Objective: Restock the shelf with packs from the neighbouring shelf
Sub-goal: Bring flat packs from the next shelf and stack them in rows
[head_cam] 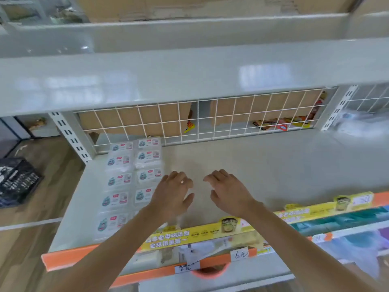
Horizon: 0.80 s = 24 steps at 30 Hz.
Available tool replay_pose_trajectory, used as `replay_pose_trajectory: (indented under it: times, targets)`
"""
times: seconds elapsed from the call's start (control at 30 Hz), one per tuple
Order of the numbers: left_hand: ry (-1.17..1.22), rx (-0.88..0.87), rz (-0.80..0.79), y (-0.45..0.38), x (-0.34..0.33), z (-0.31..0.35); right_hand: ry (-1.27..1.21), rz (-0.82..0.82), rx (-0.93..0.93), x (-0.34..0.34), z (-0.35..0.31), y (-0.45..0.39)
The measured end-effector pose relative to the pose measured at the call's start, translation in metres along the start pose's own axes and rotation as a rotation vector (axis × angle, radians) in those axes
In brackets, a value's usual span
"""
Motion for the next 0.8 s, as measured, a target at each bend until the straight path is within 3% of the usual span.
replay_pose_trajectory:
  times: [0.13, 0.3, 0.57, 0.8]
  targets:
    - [0.009, -0.131, 0.026, -0.031, -0.012, 0.077, 0.189, -0.004, -0.011, 0.018, 0.051, 0.072]
    - [0.075, -0.283, 0.047, -0.080, -0.020, 0.189, 0.254, 0.017, -0.173, 0.052, 0.133, 0.166]
    - [0.167, -0.444, 0.060, -0.148, -0.035, 0.356, 0.189, 0.038, -0.497, 0.084, 0.242, 0.307]
    - [0.290, -0.519, 0.038, -0.202, -0.046, 0.440, 0.025, 0.137, -0.717, 0.099, 0.309, 0.368]
Point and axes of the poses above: each hand's wrist, its own y-axis away from the middle knuckle, its own x-axis out of the back of the hand, z = x × y, the point moved 4 cm from there along -y, towards the middle knuckle, and after that the axes turned 4 degrees about -z, right-handed, at the moved point
